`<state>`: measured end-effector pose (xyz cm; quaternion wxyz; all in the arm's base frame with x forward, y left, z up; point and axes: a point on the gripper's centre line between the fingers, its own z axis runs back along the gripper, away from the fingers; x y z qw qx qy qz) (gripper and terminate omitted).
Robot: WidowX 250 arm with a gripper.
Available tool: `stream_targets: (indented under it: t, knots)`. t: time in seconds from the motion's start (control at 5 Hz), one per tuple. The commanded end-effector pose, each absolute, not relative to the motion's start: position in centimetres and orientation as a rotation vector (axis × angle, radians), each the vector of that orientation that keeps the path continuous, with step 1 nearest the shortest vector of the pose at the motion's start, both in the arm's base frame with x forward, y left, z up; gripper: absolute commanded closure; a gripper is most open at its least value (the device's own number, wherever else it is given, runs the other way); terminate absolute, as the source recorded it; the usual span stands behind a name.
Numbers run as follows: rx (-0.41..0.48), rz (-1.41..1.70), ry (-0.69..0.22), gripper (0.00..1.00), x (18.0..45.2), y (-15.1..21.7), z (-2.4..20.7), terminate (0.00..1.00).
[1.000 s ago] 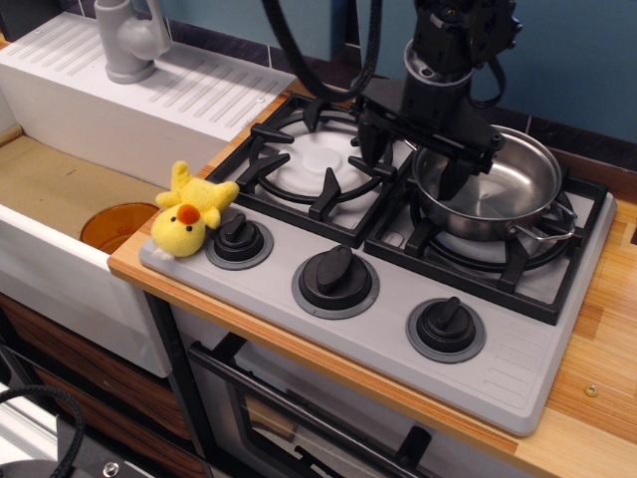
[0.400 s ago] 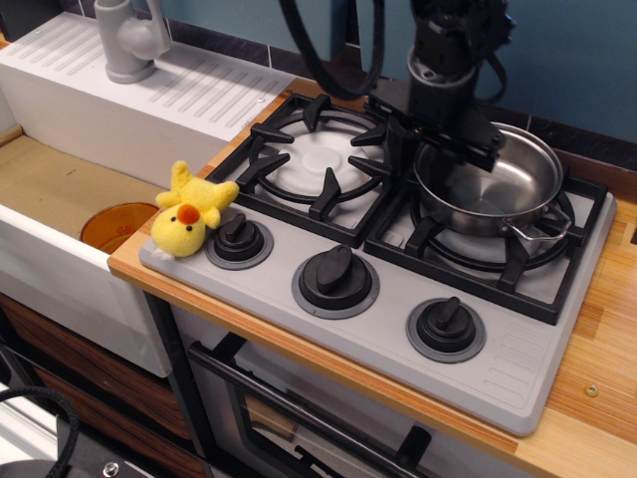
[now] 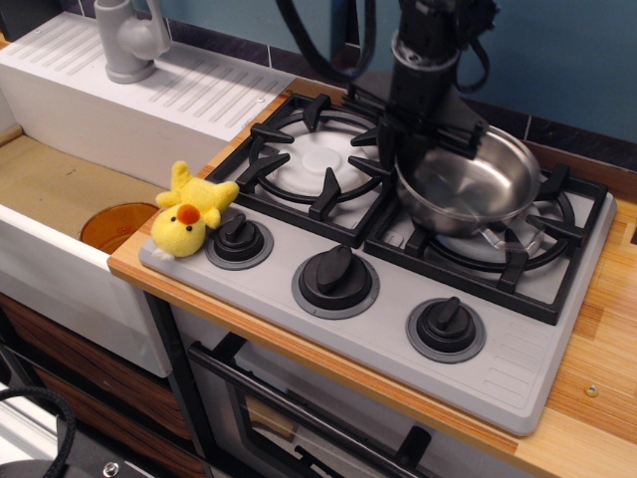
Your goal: Put pan on stove and put stuffedduck in pan
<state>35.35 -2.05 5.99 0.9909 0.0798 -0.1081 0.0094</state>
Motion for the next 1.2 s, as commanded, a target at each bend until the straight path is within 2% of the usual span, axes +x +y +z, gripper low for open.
stream_targets:
  t: [0.0,0.2,0.4,0.6,1.0]
  knots:
    - [0.156,0.022,-0.179,1.00,35.4,-2.0,15.2,0.00]
    - [0.177,0.002,-0.148,1.00,36.2,-1.0,17.8,0.00]
    - [0.209,-0.039,-0.154,1.00,37.2,1.5,18.8,0.00]
    - [0.232,-0.075,-0.152,1.00,38.0,5.2,18.9,0.00]
    - [0.214,-0.049,-0.148,1.00,37.5,8.0,17.2,0.00]
